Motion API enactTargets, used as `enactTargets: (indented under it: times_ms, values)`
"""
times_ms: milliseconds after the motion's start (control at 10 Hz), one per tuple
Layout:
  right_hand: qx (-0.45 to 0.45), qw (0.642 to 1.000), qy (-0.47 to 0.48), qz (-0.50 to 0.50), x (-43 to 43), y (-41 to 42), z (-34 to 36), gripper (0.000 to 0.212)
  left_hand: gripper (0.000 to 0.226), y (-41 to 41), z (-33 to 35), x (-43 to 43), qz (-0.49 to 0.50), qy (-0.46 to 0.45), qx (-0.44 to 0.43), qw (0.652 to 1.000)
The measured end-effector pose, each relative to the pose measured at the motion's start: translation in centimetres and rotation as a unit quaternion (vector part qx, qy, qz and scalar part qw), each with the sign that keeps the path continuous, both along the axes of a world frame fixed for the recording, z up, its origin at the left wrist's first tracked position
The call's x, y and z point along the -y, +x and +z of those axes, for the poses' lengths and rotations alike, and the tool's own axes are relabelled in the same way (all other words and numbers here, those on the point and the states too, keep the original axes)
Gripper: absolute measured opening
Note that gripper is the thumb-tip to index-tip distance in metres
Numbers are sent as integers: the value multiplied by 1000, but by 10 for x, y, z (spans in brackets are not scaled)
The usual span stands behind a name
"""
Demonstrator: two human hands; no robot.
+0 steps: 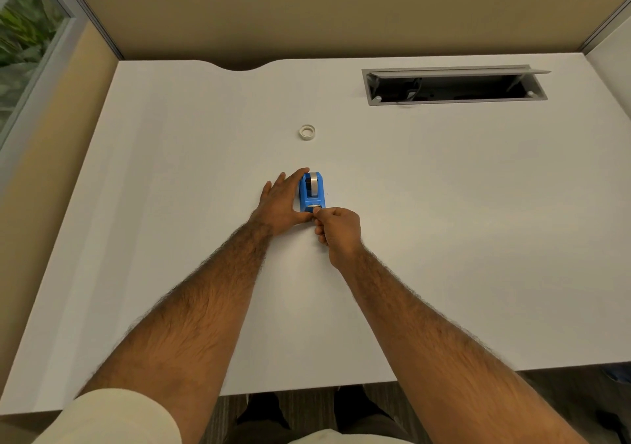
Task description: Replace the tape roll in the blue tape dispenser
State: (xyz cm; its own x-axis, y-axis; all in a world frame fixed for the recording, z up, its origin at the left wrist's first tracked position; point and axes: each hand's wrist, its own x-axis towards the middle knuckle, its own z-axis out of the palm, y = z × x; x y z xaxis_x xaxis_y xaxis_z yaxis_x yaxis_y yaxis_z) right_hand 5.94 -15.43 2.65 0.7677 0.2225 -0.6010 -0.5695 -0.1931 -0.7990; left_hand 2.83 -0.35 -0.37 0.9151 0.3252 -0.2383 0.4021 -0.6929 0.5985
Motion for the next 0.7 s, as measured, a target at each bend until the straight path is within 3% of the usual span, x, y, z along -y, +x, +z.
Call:
enactTargets:
  times_ms: [300, 500, 600, 700]
  values:
    - [88, 992, -85, 30, 0, -4, -7, 24, 106, 1, 7, 1, 0, 2, -12, 1000]
    - [101, 980, -156, 70, 5, -3, -11, 8, 121, -6, 20, -3, -30, -20, -60, 998]
    - [97, 978, -164, 83, 7, -2, -9, 8, 116, -13, 24, -9, -41, -14, -75, 996]
    - [105, 972, -179, 108, 11, 2, -9, 7, 92, -20, 24, -13, -27, -14, -61, 998]
